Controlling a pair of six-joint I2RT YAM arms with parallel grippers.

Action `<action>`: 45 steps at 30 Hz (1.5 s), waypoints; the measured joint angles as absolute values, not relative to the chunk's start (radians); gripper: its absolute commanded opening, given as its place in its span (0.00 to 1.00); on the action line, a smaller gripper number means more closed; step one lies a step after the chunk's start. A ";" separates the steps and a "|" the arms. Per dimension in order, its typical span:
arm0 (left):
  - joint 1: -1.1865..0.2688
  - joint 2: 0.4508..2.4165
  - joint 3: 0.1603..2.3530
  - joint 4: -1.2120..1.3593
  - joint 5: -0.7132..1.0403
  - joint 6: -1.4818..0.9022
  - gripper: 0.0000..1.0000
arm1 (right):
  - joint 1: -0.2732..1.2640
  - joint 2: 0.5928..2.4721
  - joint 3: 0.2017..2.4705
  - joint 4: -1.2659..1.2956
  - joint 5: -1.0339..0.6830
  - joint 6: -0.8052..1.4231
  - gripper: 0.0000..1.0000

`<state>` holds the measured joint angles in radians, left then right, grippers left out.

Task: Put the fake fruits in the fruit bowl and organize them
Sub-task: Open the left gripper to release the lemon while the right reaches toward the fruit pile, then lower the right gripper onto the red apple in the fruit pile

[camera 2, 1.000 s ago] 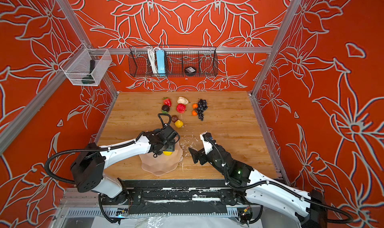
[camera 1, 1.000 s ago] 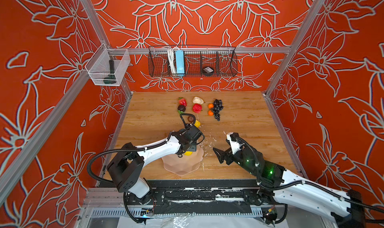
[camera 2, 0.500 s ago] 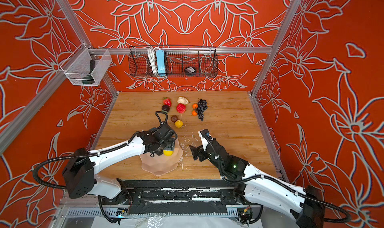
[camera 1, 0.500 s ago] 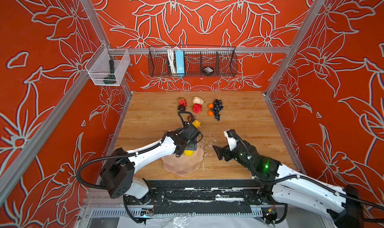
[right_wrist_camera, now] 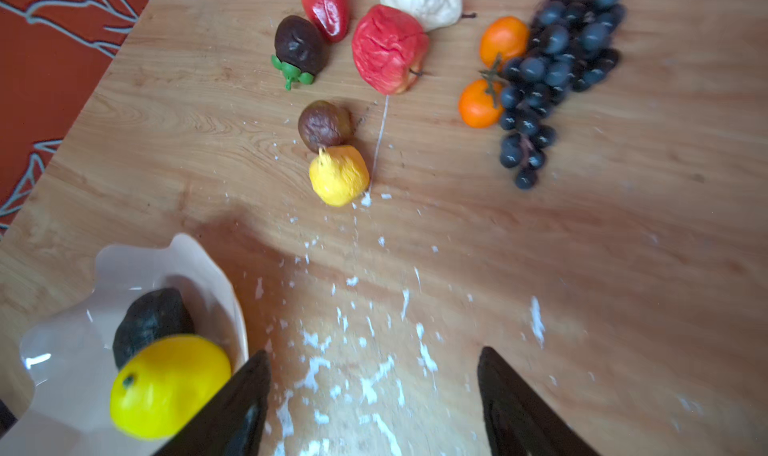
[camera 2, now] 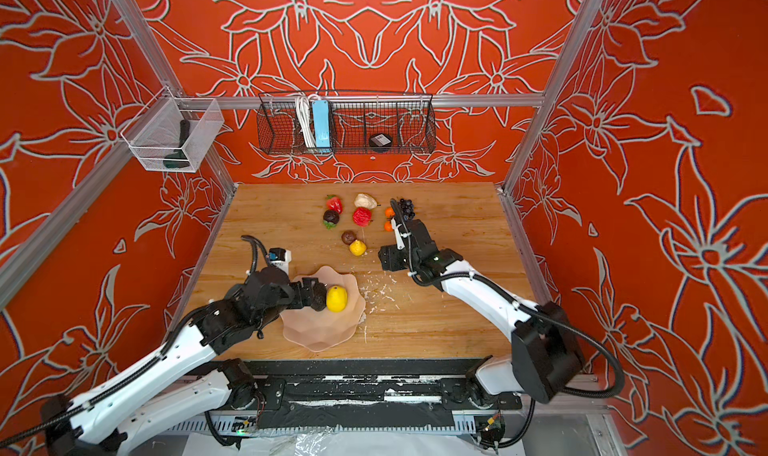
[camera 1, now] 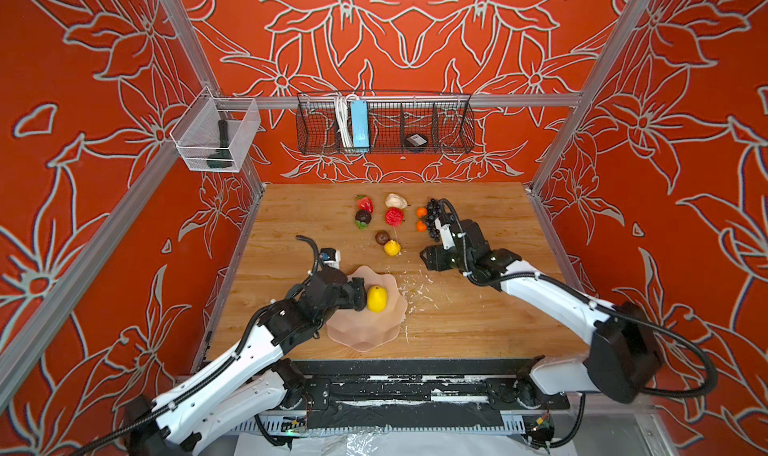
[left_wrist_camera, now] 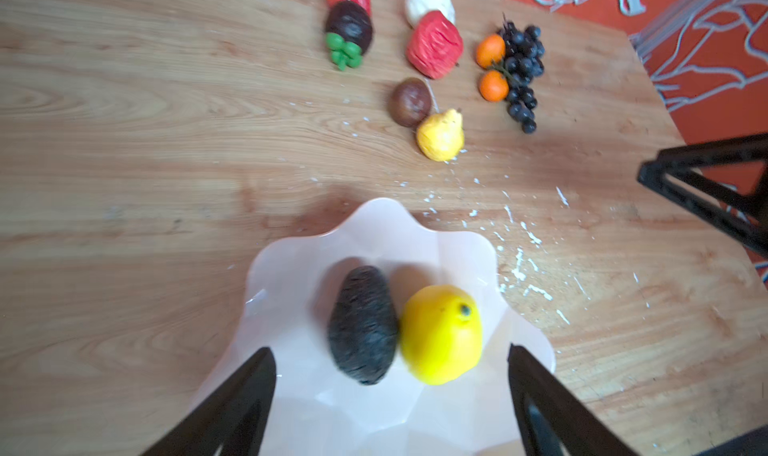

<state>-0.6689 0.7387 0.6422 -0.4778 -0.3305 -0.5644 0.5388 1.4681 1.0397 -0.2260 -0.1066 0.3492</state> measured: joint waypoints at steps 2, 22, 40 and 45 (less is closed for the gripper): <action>-0.665 0.653 0.587 -0.471 -0.348 -0.559 0.89 | 0.515 1.546 1.102 -0.226 -0.142 0.341 0.67; -0.661 0.335 0.384 -0.458 -0.411 -0.498 0.91 | 0.423 2.212 1.757 -0.350 -0.326 0.170 0.30; -0.660 0.396 0.384 -0.430 -0.410 -0.494 0.92 | 0.385 2.422 2.000 -0.435 -0.320 0.126 0.24; -0.660 0.411 0.384 -0.424 -0.410 -0.494 0.92 | 0.385 2.453 2.076 -0.464 -0.324 0.116 0.24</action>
<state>-0.6601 0.4110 0.3836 -0.4240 -0.4095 -0.4938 0.3855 2.4535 2.0762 -0.4641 -0.3241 0.1162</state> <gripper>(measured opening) 0.924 0.239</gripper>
